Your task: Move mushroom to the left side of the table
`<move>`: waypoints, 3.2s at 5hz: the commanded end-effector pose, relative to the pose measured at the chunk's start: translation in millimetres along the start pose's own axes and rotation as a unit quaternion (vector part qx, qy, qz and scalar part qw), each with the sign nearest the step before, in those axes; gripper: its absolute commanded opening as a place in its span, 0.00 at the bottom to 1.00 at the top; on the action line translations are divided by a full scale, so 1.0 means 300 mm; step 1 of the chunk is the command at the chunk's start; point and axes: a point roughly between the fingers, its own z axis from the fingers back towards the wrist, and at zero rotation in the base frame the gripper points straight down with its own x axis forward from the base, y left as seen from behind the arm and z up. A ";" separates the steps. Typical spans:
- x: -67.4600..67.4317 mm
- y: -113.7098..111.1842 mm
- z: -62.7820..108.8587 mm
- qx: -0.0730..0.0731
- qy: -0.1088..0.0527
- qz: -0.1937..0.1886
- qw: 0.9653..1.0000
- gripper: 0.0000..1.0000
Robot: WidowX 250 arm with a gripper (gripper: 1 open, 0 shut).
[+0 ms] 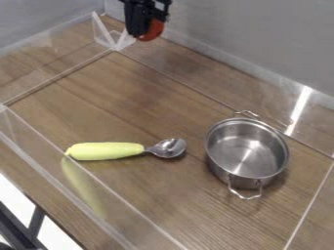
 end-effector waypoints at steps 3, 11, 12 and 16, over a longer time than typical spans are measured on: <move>-0.008 0.057 -0.014 0.028 -0.008 0.030 0.999 0.00; -0.027 0.028 -0.172 0.050 0.018 0.044 0.998 1.00; -0.021 0.028 -0.165 0.051 0.021 0.042 0.998 1.00; -0.028 0.032 -0.069 0.037 0.007 0.034 0.999 1.00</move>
